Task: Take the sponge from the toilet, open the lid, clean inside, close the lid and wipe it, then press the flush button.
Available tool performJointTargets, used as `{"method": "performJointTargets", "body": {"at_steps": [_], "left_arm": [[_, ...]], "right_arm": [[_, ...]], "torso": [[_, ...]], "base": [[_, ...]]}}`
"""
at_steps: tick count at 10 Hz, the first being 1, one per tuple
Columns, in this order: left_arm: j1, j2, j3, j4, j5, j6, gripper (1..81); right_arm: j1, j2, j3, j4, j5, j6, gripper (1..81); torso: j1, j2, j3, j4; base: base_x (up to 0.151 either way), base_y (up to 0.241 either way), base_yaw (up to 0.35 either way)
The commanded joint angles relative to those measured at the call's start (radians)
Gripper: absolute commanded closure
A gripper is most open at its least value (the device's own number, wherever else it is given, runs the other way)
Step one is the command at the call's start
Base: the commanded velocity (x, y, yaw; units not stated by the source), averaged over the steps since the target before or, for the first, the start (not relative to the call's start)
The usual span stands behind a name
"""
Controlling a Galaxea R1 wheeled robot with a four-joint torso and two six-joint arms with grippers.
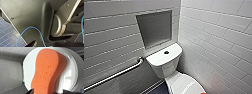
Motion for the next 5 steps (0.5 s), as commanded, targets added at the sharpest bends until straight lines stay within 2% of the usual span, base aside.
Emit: {"method": "performJointTargets", "body": {"at_steps": [1,2,5], "left_arm": [[0.024,0.005,0.009,0.009,0.074,0.003,1.0],[0.024,0.006,0.009,0.009,0.074,0.003,1.0],[0.024,0.006,0.009,0.009,0.074,0.003,1.0]], "right_arm": [[0.114,-0.042,0.027,0.038,-0.062,0.003,1.0],[0.135,-0.033,0.026,0.063,-0.075,0.003,1.0],[0.178,0.018,-0.025,0.127,-0.153,0.003,1.0]], "torso": [[0.0,0.0,0.0,0.0],[0.0,0.0,0.002,0.0],[0.0,0.0,-0.053,0.0]], "base": [[0.0,0.0,0.0],[0.0,0.0,0.0],[0.0,0.0,0.0]]}}
